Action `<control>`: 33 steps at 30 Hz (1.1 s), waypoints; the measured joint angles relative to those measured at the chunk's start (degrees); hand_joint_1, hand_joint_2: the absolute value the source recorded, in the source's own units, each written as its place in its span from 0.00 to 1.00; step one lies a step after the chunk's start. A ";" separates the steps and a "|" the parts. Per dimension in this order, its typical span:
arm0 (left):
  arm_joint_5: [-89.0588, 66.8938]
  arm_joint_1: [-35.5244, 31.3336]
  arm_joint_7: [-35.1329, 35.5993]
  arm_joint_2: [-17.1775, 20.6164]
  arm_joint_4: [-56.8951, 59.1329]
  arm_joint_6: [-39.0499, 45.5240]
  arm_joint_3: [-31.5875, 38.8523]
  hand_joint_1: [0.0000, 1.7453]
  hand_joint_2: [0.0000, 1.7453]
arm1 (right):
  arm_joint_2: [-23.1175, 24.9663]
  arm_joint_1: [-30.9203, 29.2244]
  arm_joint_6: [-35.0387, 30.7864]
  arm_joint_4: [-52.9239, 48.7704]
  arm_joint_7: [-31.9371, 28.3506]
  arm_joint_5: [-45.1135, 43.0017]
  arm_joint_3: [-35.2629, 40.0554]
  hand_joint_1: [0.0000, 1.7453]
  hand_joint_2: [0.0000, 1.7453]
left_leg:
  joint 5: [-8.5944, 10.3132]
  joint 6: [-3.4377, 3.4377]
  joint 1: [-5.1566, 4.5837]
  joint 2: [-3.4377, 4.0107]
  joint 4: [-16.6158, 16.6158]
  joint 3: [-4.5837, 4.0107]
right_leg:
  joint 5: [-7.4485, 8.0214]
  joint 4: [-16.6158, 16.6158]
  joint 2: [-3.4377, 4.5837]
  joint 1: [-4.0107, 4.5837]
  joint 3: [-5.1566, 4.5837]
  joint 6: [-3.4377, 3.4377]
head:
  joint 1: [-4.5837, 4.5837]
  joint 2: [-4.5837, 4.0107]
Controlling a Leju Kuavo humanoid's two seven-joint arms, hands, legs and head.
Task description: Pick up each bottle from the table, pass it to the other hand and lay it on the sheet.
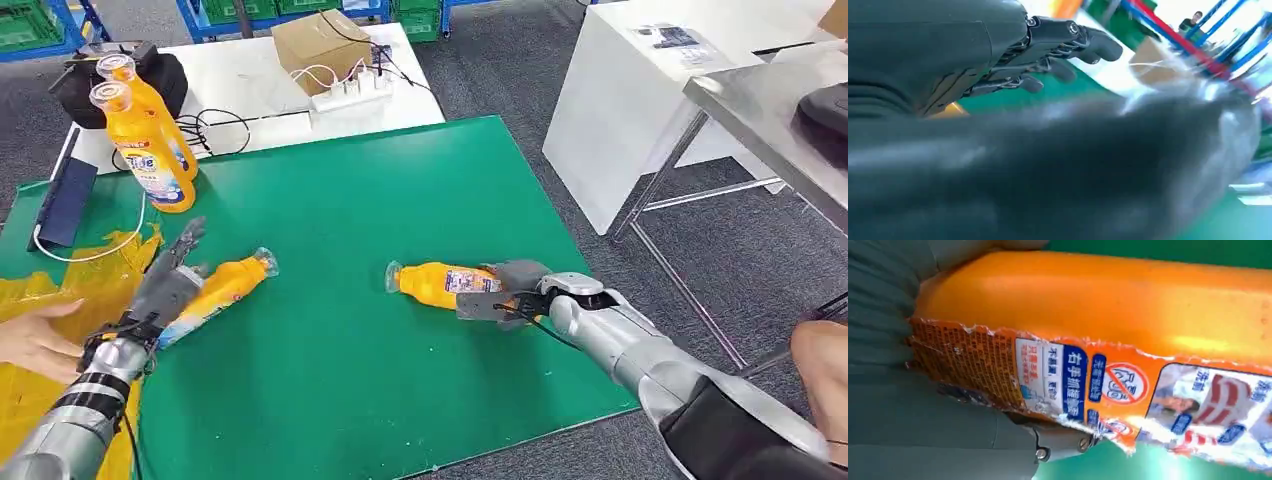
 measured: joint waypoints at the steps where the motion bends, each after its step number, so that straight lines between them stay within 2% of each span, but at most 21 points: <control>1: 5.56 1.06 1.14 -0.48 -2.47 -4.07 1.51 0.00 0.00 | 1.09 0.49 -2.70 0.20 -0.41 -2.36 -1.02 1.00 1.00 | -0.01 0.00 0.00 0.07 -0.01 0.04 | 0.01 0.00 0.05 0.00 -0.02 0.00 | -0.02 0.00; 4: 19.10 6.18 4.96 -1.49 -11.57 -13.73 6.77 0.00 0.00 | 4.49 2.61 -10.29 -0.08 -7.16 -11.55 -6.99 1.00 1.00 | -0.07 -0.07 0.01 0.75 -0.03 -0.06 | 0.12 0.05 0.61 0.00 -0.16 -0.02 | 0.02 0.00; 6: 25.28 10.76 7.70 -2.47 -19.08 -18.86 10.58 0.00 0.00 | 8.02 6.80 -13.89 -4.52 -12.70 -16.17 -13.60 1.00 1.00 | -0.12 -0.16 0.02 1.28 -0.04 -0.14 | 0.25 0.15 1.00 0.01 -0.55 -0.13 | 0.00 0.00; 7: 26.48 12.60 8.35 -2.94 -21.92 -20.09 11.82 0.00 0.00 | 9.42 8.77 -14.24 -7.62 -12.73 -16.17 -16.14 1.00 1.00 | -0.10 -0.18 0.02 1.34 -0.03 -0.20 | 0.25 0.23 1.09 0.02 -0.82 -0.13 | -0.07 0.00; 9: 27.17 15.35 8.97 -4.14 -26.38 -20.86 13.32 0.00 0.00 | 11.66 11.91 -14.15 -12.68 -11.54 -15.93 -20.14 1.00 1.00 | 0.06 -0.23 0.00 1.16 -0.03 -0.52 | 0.23 0.31 1.05 0.04 -1.15 -0.14 | -0.11 0.00; 11: 27.69 17.14 9.41 -4.77 -29.42 -21.28 14.11 0.00 0.00 | 13.08 14.13 -13.72 -16.81 -12.27 -15.93 -23.36 1.00 1.00 | 0.21 -0.24 0.01 0.53 -0.03 -0.93 | 0.16 0.37 0.47 0.07 -1.31 -0.17 | -0.07 0.00; 12: 28.41 17.99 9.65 -5.07 -30.79 -21.91 14.37 0.00 1.00 | 13.95 14.99 -13.41 -18.71 -13.87 -16.47 -25.28 1.00 1.00 | 0.26 -0.27 0.01 0.42 -0.04 -1.08 | 0.16 0.39 0.34 0.07 -1.39 -0.18 | -0.07 0.00; 14: 29.41 20.11 10.39 -5.90 -33.77 -23.24 14.52 0.00 1.00 | 15.58 17.02 -12.05 -23.15 -15.50 -16.58 -28.67 1.00 1.00 | 0.25 -0.27 0.00 0.35 -0.05 -1.17 | 0.16 0.39 0.33 0.06 -1.46 -0.17 | -0.02 0.00; 16: 29.72 22.08 11.40 -6.96 -36.61 -23.64 13.89 0.00 1.00 | 17.54 18.69 -10.41 -27.94 -14.69 -15.62 -29.95 1.00 1.00 | 0.21 -0.27 -0.04 0.53 -0.05 -1.18 | 0.16 0.37 0.44 0.03 -1.53 -0.17 | -0.04 0.00; 22: 30.66 25.50 12.77 -9.18 -42.79 -23.11 8.60 0.00 1.00 | 23.30 19.82 -8.93 -31.93 -12.31 -12.78 -27.74 1.00 1.00 | 0.18 -0.26 -0.07 0.48 -0.05 -1.29 | 0.14 0.34 0.41 0.02 -1.65 -0.18 | -0.04 0.00; 33: 31.34 26.58 12.80 -9.34 -45.41 -22.76 6.17 0.00 1.00 | 25.05 19.81 -8.80 -31.95 -12.50 -12.98 -26.39 1.00 1.00 | 0.21 -0.27 -0.06 0.48 -0.05 -1.28 | 0.17 0.37 0.42 0.02 -1.65 -0.17 | -0.04 0.00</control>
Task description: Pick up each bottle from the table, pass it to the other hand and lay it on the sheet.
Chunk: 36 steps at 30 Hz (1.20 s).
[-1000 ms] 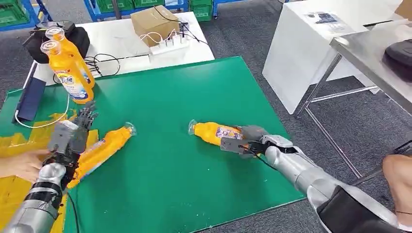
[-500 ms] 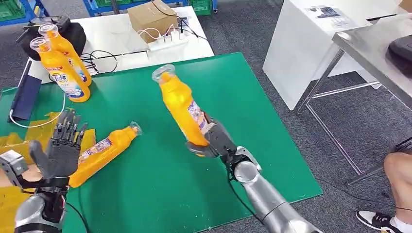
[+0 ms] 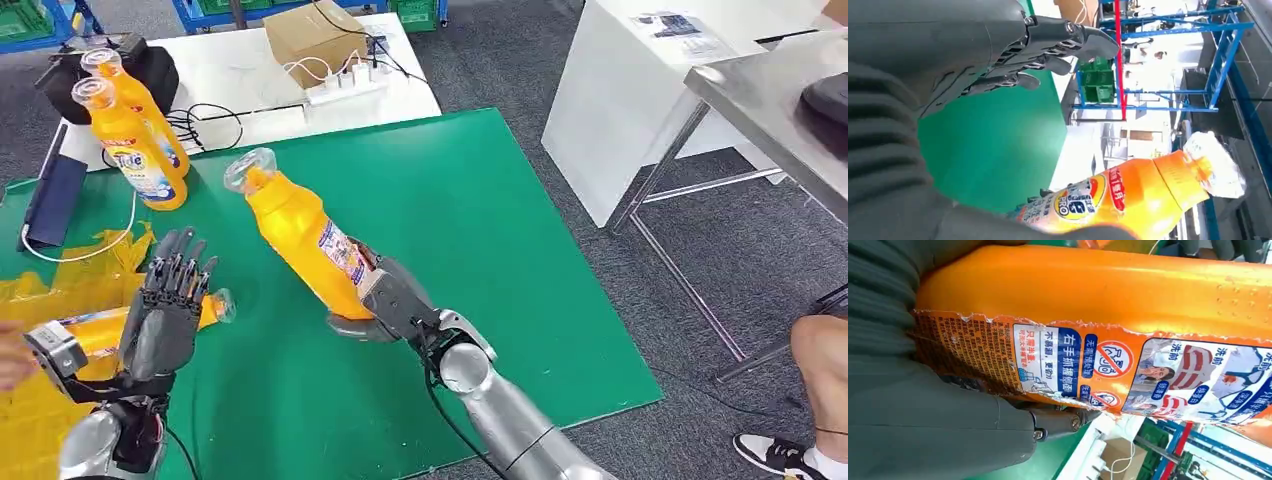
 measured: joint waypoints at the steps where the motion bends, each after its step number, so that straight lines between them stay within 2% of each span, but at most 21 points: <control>1: -0.11 0.09 -0.04 -0.04 -0.20 -0.09 -0.18 0.00 1.00 | 0.20 -0.01 0.57 0.02 0.07 0.13 0.22 1.00 1.00 | 0.00 0.00 0.00 0.01 0.00 -0.01 | 0.00 0.00 0.01 0.00 0.00 0.00 | 0.00 0.00; 13: -3.71 0.60 -0.46 -0.81 -4.11 2.29 -8.74 0.00 1.00 | 6.77 -2.32 1.57 11.40 1.53 3.38 12.62 1.00 1.00 | 0.00 0.00 0.01 0.02 -0.02 -0.07 | -0.01 -0.01 0.01 0.01 -0.09 -0.01 | -0.02 0.00; 17: -3.98 0.61 0.00 -0.50 -3.58 3.30 -9.44 0.00 1.00 | 8.35 -3.32 1.51 13.93 2.10 4.68 16.26 1.00 1.00 | 0.00 0.00 0.00 0.02 -0.02 -0.06 | -0.01 -0.01 0.01 0.01 -0.11 -0.01 | 0.00 0.00; 18: -3.91 0.64 0.00 -0.41 -3.43 3.43 -9.44 1.00 1.00 | 8.59 -3.58 1.51 14.32 2.25 4.70 16.90 1.00 1.00 | 0.00 -0.01 0.00 0.00 -0.02 -0.06 | -0.01 -0.01 0.01 0.01 -0.12 -0.01 | -0.02 0.00; 36: -3.54 0.90 0.02 0.63 -1.55 3.54 -10.12 1.00 1.00 | 8.57 -5.45 0.15 17.99 3.10 2.58 20.90 1.00 1.00 | 0.00 -0.01 0.00 0.06 -0.02 -0.07 | -0.01 -0.01 0.06 0.01 -0.16 -0.01 | 0.00 0.00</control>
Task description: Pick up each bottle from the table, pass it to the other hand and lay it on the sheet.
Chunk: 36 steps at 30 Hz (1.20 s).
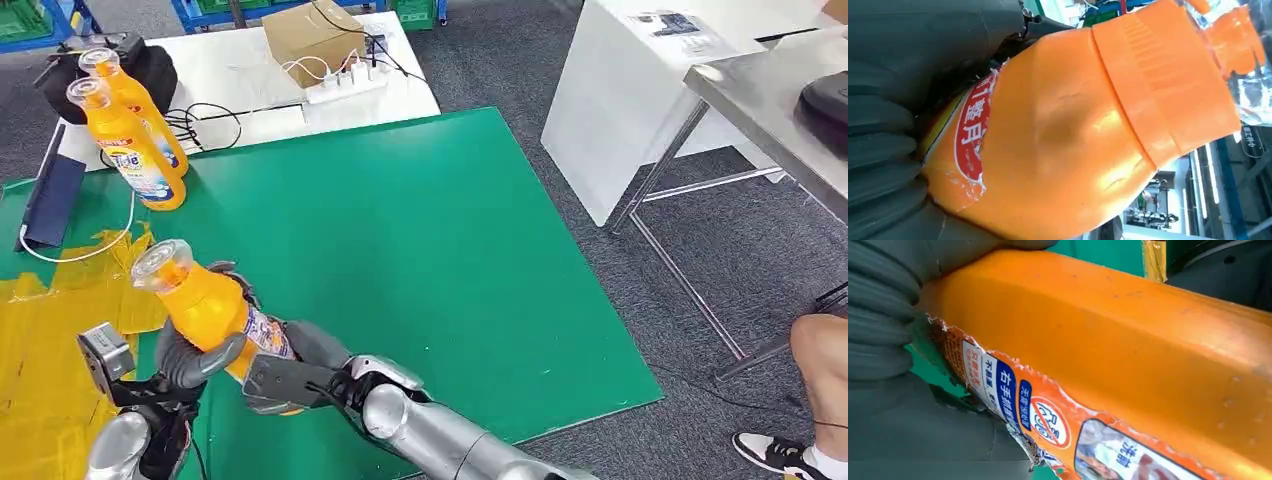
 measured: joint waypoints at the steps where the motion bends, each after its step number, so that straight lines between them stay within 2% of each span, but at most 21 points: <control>1: -0.27 -0.01 -0.31 0.04 0.00 0.00 0.00 1.00 1.00 | -0.09 0.00 -0.37 0.00 -0.07 -0.20 0.09 1.00 1.00 | 0.00 0.00 0.00 0.00 0.00 0.00 | 0.00 0.00 0.00 0.00 0.00 0.00 | 0.00 0.00; 2: -0.59 -0.01 -0.59 0.07 0.00 0.02 -0.02 1.00 1.00 | -0.13 0.00 -0.57 0.00 -0.11 -0.37 0.11 1.00 1.00 | 0.00 0.00 0.00 0.00 0.00 0.00 | 0.00 0.00 0.00 0.00 0.01 0.00 | 0.00 0.00; 3: -1.03 0.01 -1.05 0.09 0.00 0.33 -0.02 1.00 1.00 | -0.20 0.01 -0.96 -0.02 -0.20 -0.52 0.13 0.67 1.00 | 0.00 0.00 0.00 0.00 0.00 0.00 | 0.00 0.01 0.00 0.00 0.01 0.00 | 0.00 0.00; 4: -2.01 0.01 -1.66 0.09 -0.06 0.80 -0.06 1.00 1.00 | -0.30 0.03 -1.60 -0.09 -0.42 -0.74 0.11 0.00 1.00 | 0.00 0.00 0.00 -0.01 0.00 -0.01 | 0.00 0.01 0.00 0.00 0.01 0.00 | 0.00 0.00; 8: -9.77 0.07 -4.70 0.24 -1.23 6.13 -0.07 1.00 1.00 | -1.29 0.13 -4.70 -2.10 -0.37 -0.72 -0.37 0.00 1.00 | 0.00 0.00 0.00 -0.04 0.00 -0.04 | 0.00 0.01 -0.02 -0.01 0.01 0.01 | 0.02 0.00; 11: -22.42 0.09 -6.58 0.46 -2.78 16.71 0.09 1.00 1.00 | -2.87 0.63 -6.58 -6.15 0.31 0.09 -2.43 0.00 1.00 | 0.00 0.00 -0.01 -0.02 0.00 -0.05 | 0.01 0.00 -0.01 -0.01 0.00 0.01 | 0.02 0.00; 17: -42.72 0.78 -6.36 1.98 -4.77 37.89 4.23 1.00 1.00 | -7.85 4.40 -5.33 -17.73 0.63 1.36 -8.51 0.00 1.00 | 0.00 0.00 0.00 -0.03 0.00 -0.07 | 0.01 0.01 -0.02 -0.01 0.00 0.01 | 0.02 0.00; 22: -61.32 2.81 -2.03 5.07 -3.65 55.05 8.92 1.00 1.00 | -12.33 6.32 -4.08 -25.29 -0.31 -0.31 -12.33 0.00 1.00 | -0.01 0.00 0.00 -0.01 0.00 -0.06 | 0.00 0.00 -0.01 -0.01 -0.02 0.00 | 0.02 0.00; 25: -65.47 3.81 -0.54 6.60 -2.42 58.65 10.93 1.00 1.00 | -13.90 6.57 -3.58 -27.76 -0.48 -0.81 -13.62 0.00 1.00 | -0.01 0.00 0.00 -0.04 0.00 -0.07 | -0.01 0.00 -0.03 -0.01 -0.03 -0.01 | 0.02 0.00; 29: -86.51 4.11 9.08 9.62 2.48 63.54 12.59 1.00 1.00 | -15.50 6.50 -2.95 -30.12 -1.71 -3.17 -14.30 0.00 1.00 | 0.00 0.00 -0.01 -0.03 -0.01 -0.09 | 0.00 0.01 -0.02 -0.01 -0.02 0.00 | 0.04 0.00; 31: -89.35 3.68 11.22 12.60 8.30 61.43 12.79 1.00 1.00 | -16.33 6.23 -2.10 -31.13 -2.01 -4.13 -14.51 0.00 1.00 | 0.00 0.00 0.00 0.06 -0.01 -0.03 | 0.00 0.01 0.04 0.00 -0.04 0.00 | 0.02 0.00; 36: -90.01 1.46 10.41 18.62 22.87 55.56 12.18 1.00 1.00 | -17.35 5.72 -1.31 -32.50 -2.16 -4.68 -14.75 0.00 1.00 | 0.03 -0.03 0.04 0.07 -0.01 -0.04 | 0.00 0.05 0.07 0.04 -0.10 -0.01 | 0.02 0.00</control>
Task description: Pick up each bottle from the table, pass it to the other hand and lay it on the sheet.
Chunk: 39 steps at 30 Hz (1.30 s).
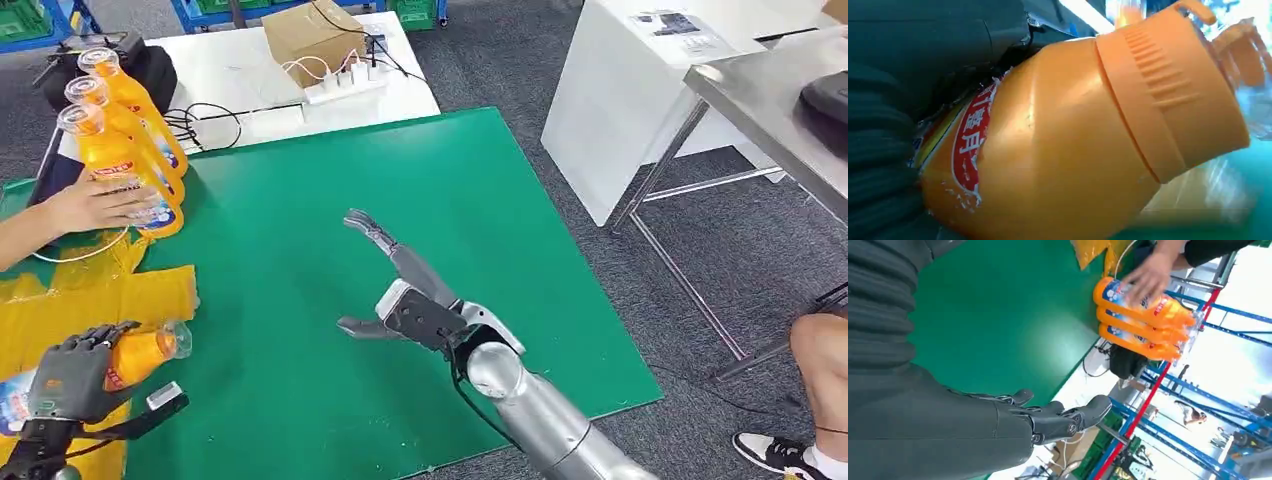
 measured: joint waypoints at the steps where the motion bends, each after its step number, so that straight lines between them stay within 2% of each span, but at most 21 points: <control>1: 0.00 -0.31 -0.11 0.60 1.59 -0.04 -0.18 1.00 1.00 | -0.15 -0.02 0.00 -0.13 0.00 -0.02 -0.02 0.00 1.00 | 0.00 0.00 0.00 -0.01 0.00 -0.01 | 0.00 0.00 -0.01 -0.01 0.01 0.00 | 0.00 0.00; 5: 0.11 -2.04 -0.69 2.41 5.95 -2.07 -1.00 1.00 1.00 | -0.26 -0.29 0.13 -0.24 -0.09 -0.07 0.04 0.00 1.00 | 0.00 0.00 -0.05 -0.11 0.00 -0.03 | 0.00 0.00 -0.06 -0.07 0.07 0.00 | 0.00 0.00; 6: 0.81 -2.50 -1.47 3.05 6.66 -3.50 -1.69 0.06 1.00 | -0.31 -0.47 0.20 -0.24 -0.13 -0.15 0.04 0.00 1.00 | -0.01 0.00 -0.06 -0.12 -0.01 -0.01 | -0.01 0.00 -0.07 -0.08 0.10 0.00 | 0.00 0.00; 7: 2.15 -2.93 -2.88 3.91 7.35 -5.39 -2.53 0.00 0.00 | -0.37 -0.70 0.37 -0.24 -0.15 -0.31 0.04 0.00 1.00 | -0.01 0.00 -0.09 -0.18 -0.02 0.01 | -0.04 0.00 -0.10 -0.13 0.16 -0.01 | 0.00 0.00; 12: 8.82 -3.23 -7.85 7.37 8.95 -8.77 -6.55 0.00 0.00 | -0.42 -1.74 1.05 -0.22 -0.33 -0.94 0.15 0.00 1.00 | -0.02 -0.03 -0.11 -0.18 -0.07 0.18 | -0.05 0.09 -0.08 -0.18 0.23 -0.03 | -0.02 0.00; 19: 16.90 -0.97 -10.95 8.11 5.95 -9.75 -7.78 0.00 0.00 | -0.57 -1.72 1.01 -0.17 -0.33 -0.94 0.24 0.00 1.00 | 0.08 -0.02 -0.14 -0.27 -0.07 0.24 | -0.03 0.13 -0.14 -0.22 0.31 -0.04 | -0.02 0.00; 22: 24.30 0.87 -14.92 8.09 3.06 -10.58 -7.15 0.00 0.00 | -0.64 -1.71 0.94 -0.13 -0.33 -0.94 0.33 0.00 1.00 | 0.08 -0.02 -0.15 -0.24 -0.07 0.24 | -0.03 0.13 -0.13 -0.21 0.28 -0.04 | 0.00 0.00; 25: 32.82 3.19 -20.08 7.35 -2.17 -15.18 -4.66 0.00 0.00 | -0.66 -1.67 0.94 -0.09 -0.33 -0.92 0.33 0.00 1.00 | 0.08 -0.02 -0.16 -0.26 -0.06 0.20 | -0.04 0.12 -0.13 -0.21 0.23 -0.04 | 0.00 0.00; 29: 35.76 5.25 -22.04 6.30 -6.55 -17.25 -2.12 0.00 0.00 | -0.66 -1.65 0.94 -0.06 -0.33 -0.79 0.33 0.00 1.00 | 0.07 -0.02 -0.16 -0.24 -0.06 0.11 | -0.03 0.12 -0.12 -0.21 0.13 -0.03 | 0.00 0.00; 34: 50.00 4.83 -24.28 2.80 -11.73 -23.72 3.70 0.00 0.00 | -0.63 -1.28 0.92 -0.02 -0.33 0.24 0.33 0.00 1.00 | 0.07 -0.02 -0.16 -0.25 -0.05 0.06 | -0.03 0.11 -0.13 -0.19 0.03 -0.04 | -0.02 0.00; 35: 53.48 3.99 -24.13 1.84 -12.30 -25.16 5.27 0.00 0.00 | -0.57 -1.06 0.83 -0.02 -0.33 0.59 0.33 0.00 0.00 | 0.08 -0.02 -0.15 -0.25 -0.05 0.05 | -0.03 0.11 -0.13 -0.18 0.03 -0.03 | 0.00 0.00; 39: 70.83 -1.18 -22.97 -3.46 -14.08 -37.20 13.52 0.00 0.00 | 0.39 0.20 -2.87 -0.11 -1.86 4.91 0.31 0.00 0.00 | 0.09 -0.01 -0.15 -0.20 -0.05 0.02 | 0.00 0.12 -0.11 -0.18 0.02 -0.03 | 0.00 0.00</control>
